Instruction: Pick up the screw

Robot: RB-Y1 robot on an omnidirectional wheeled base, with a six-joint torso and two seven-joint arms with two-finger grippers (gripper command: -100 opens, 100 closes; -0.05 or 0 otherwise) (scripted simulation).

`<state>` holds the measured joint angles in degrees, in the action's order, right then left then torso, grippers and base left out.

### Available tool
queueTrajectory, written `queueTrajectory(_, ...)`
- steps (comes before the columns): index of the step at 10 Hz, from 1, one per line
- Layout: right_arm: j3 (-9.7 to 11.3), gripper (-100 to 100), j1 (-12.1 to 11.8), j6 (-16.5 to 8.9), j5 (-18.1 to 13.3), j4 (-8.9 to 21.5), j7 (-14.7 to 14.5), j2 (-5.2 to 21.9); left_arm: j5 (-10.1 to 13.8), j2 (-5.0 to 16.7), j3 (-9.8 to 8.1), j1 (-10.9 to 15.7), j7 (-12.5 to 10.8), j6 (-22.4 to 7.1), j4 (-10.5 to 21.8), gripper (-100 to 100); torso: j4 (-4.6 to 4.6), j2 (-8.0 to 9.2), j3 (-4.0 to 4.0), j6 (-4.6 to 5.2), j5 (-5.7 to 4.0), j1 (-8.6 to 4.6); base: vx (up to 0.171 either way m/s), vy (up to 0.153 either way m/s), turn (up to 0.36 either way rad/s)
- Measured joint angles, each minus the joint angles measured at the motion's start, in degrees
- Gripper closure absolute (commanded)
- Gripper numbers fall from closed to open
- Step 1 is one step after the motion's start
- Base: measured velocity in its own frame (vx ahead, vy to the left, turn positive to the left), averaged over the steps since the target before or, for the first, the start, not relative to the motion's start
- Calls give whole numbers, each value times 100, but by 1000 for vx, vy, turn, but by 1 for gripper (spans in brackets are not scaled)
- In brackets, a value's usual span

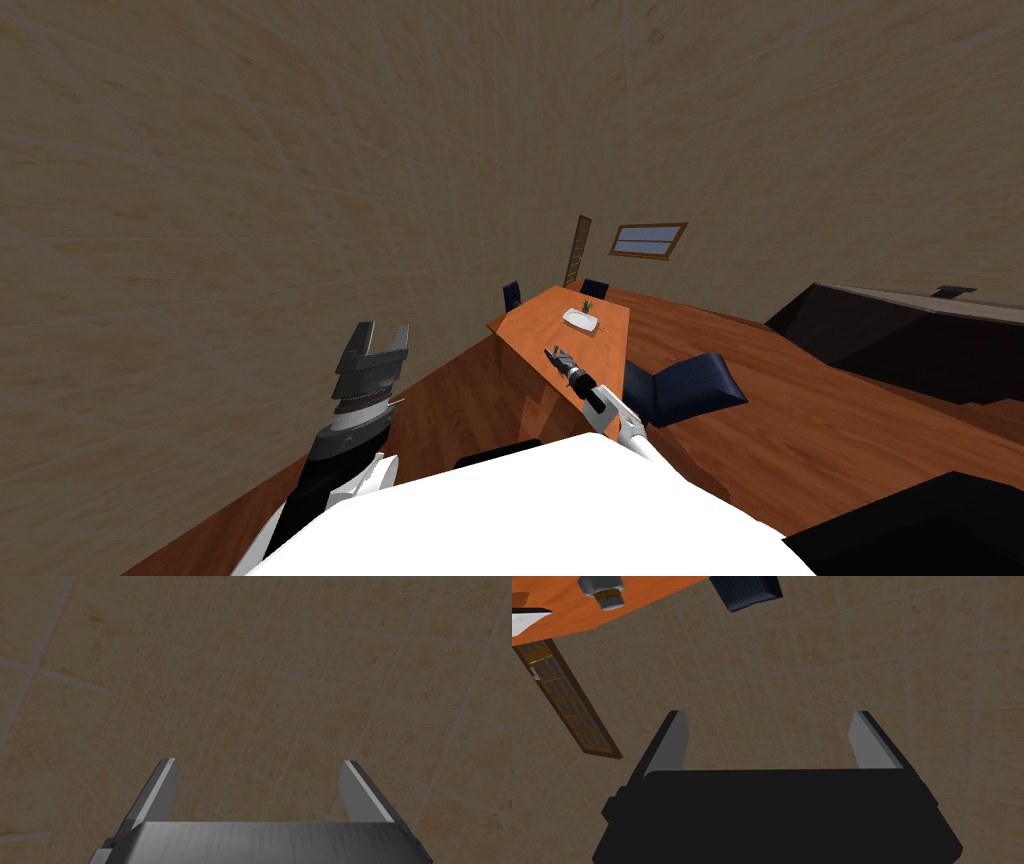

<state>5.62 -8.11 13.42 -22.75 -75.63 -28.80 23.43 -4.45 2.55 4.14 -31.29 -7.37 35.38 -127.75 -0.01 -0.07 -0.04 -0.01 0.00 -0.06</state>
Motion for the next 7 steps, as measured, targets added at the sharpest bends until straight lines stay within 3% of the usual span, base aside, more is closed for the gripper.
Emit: queueTrajectory(7, 212, -100, 565, -354, -438, 940, -358, 165, 0, 0, 0, 0, 0, 0, 0, 0, 0, -2, -1, 0, 0, -4, 15, -23, 26)
